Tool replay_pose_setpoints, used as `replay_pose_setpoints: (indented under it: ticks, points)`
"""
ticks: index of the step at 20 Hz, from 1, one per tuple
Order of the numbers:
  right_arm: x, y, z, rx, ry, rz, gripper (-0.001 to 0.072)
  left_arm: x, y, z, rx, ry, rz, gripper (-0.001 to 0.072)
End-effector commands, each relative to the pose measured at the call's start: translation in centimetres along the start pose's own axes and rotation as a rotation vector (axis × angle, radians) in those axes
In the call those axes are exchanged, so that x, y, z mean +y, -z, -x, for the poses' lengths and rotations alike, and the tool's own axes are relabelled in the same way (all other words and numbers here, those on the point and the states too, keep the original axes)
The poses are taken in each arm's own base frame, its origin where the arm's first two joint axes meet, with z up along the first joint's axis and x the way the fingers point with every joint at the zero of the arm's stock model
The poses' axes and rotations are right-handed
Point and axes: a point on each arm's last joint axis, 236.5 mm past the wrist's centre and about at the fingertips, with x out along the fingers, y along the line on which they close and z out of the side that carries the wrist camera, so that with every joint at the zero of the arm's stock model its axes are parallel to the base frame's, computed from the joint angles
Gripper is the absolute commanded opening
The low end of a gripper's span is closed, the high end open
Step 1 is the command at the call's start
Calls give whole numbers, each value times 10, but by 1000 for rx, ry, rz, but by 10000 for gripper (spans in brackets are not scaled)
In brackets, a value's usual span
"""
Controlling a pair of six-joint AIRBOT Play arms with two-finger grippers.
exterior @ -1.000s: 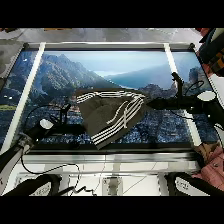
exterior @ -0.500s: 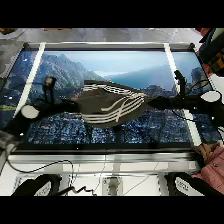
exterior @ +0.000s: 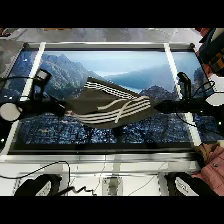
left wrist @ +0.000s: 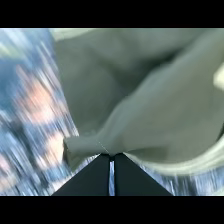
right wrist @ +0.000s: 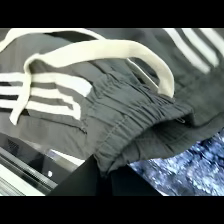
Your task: Fold the clothes and pants, and hang the long-sleeved shirts on hangers.
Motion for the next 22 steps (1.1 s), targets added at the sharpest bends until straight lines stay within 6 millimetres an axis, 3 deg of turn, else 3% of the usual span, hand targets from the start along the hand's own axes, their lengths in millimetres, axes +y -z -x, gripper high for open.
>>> replay_pose_setpoints:
  ticks: [1,2,5,8,10,14,17,20,22]
  points:
    - [-13,14,-3,41,48,-31,30,-14,48,-27,218,114,18,318]
    - [-15,18,-5,48,54,-34,29,-12,53,-38,240,119,45,455]
    - [-32,26,-10,58,111,-30,29,0,82,-69,340,132,182,460]
    - [-55,30,-14,47,192,-37,29,4,119,-88,461,172,342,460]
    - [-70,28,-15,22,246,-54,29,-19,130,-94,506,278,438,460]
    - [-72,25,-15,3,255,-61,30,-80,143,-96,553,461,541,507]
    - [-72,25,-15,3,256,-61,30,-112,176,-91,642,518,599,507]
    - [-72,25,-15,3,256,-61,30,-146,185,-86,643,625,723,509]
    - [-72,25,-15,3,255,-61,30,-158,185,-90,615,650,785,508]
